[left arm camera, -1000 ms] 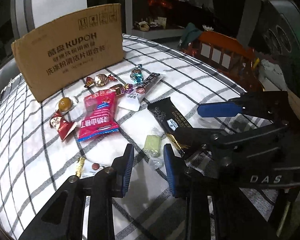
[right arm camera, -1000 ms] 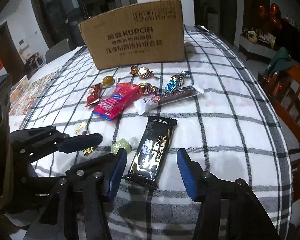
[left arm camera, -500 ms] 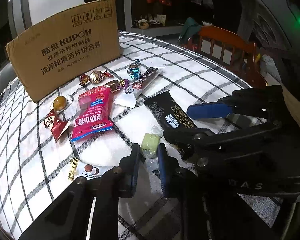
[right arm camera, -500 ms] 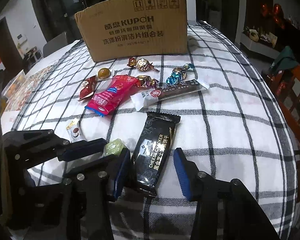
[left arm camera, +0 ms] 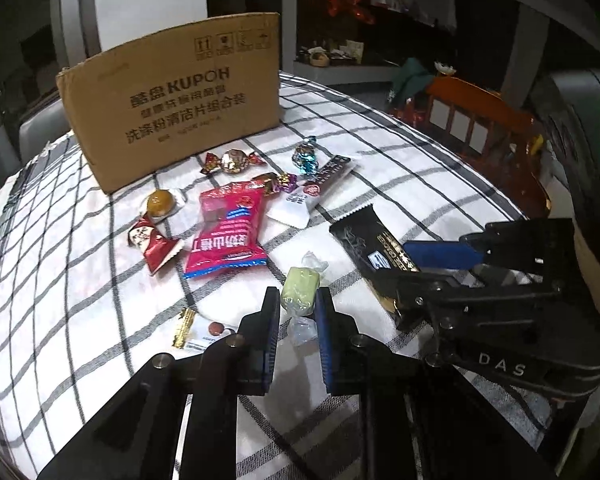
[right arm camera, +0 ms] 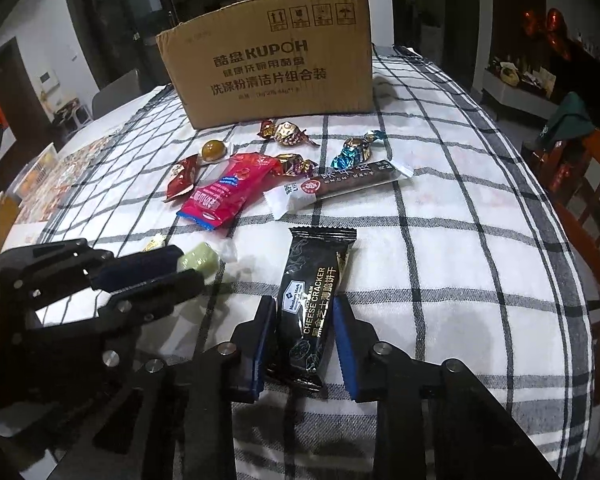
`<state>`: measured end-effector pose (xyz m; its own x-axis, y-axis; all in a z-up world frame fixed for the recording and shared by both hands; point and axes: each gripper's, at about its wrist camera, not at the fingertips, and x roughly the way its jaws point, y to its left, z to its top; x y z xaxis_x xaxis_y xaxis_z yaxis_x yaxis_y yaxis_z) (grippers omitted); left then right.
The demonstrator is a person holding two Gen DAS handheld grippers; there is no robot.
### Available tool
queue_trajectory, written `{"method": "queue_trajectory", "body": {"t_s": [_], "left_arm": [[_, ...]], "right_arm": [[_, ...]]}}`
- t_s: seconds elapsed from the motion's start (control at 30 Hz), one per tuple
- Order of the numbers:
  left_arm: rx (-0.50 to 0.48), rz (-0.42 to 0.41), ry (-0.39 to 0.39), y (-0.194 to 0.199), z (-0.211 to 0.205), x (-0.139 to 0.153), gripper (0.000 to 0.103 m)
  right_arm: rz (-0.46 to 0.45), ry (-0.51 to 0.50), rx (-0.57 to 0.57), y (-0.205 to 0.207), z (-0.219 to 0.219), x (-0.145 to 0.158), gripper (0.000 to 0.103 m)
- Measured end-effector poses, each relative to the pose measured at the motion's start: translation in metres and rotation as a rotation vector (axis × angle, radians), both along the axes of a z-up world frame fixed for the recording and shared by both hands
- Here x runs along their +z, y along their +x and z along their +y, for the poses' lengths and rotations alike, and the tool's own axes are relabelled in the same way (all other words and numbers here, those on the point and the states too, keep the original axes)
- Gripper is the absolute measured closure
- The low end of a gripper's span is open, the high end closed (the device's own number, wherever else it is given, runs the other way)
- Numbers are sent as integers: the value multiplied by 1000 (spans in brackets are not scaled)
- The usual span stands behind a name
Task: Organize snacks
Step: 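Lift both items over the cardboard box and open both tools to release them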
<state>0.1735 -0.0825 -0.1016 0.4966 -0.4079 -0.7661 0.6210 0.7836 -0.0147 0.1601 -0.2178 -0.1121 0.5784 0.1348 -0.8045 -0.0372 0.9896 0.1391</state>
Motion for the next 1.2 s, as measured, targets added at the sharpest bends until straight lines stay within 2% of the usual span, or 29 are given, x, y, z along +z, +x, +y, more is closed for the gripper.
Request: {"method": "queue_trajectory", "body": {"t_s": [0.5, 0.63, 0.77, 1.2], "left_arm": [[83, -11, -22, -12, 12, 27, 84], [113, -16, -53, -13, 16, 40, 84], [135, -59, -76, -17, 20, 59, 84], [179, -146, -109, -10, 22, 102, 84]], "right_arm": [[-75, 48, -5, -13, -6, 18, 76], [-114, 68, -5, -16, -7, 33, 76], [-173, 82, -8, -20, -8, 53, 76], [-333, 104, 0, -17, -10, 107, 76]]}}
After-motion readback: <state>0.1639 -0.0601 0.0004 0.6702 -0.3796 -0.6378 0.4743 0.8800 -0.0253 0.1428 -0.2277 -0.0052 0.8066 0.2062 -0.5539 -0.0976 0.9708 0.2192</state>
